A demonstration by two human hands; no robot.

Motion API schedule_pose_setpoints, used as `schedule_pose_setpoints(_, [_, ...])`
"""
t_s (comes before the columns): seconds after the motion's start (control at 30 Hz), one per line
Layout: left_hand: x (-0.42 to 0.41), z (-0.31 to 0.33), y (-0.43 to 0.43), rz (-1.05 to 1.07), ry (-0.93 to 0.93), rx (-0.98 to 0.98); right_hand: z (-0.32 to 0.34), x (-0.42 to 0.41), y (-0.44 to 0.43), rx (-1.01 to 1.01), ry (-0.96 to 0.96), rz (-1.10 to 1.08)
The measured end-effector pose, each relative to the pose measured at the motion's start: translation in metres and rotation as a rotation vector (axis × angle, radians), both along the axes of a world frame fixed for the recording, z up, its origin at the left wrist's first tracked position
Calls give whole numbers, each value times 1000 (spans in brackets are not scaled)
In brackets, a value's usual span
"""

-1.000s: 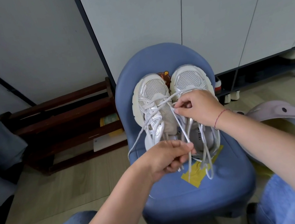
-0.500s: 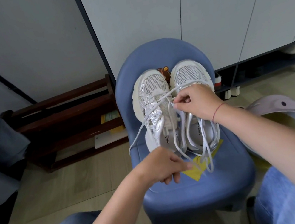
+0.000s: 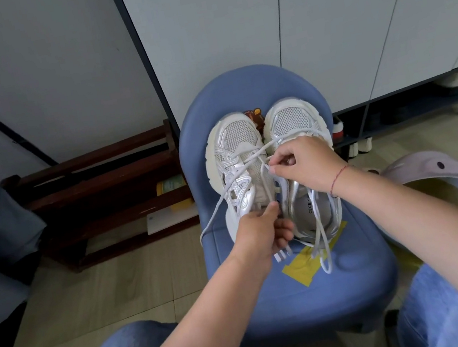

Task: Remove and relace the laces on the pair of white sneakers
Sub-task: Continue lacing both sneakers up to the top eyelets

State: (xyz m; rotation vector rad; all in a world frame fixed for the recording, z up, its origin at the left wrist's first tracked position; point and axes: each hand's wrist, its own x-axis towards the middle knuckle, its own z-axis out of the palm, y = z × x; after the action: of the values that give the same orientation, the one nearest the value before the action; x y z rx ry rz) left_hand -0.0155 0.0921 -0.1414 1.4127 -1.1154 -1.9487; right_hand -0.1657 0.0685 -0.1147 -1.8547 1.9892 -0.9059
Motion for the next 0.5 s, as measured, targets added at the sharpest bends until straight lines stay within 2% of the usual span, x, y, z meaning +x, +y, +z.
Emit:
schedule_pose_setpoints(0.07, [-1,-1,0,33,45,19,0,0,0,-1,-6,2])
schedule_pose_setpoints(0.17, [2,0,4,-105,-6,-50,0,-1,0,-5,0,3])
schedule_pose_setpoints(0.3, [15,8,5,-407,-126,-128,1,-2,0,1,6,7])
schedule_pose_setpoints(0.5, [27,10,25,-1020,-178,-139,3,-1,-1,-10,15,-5])
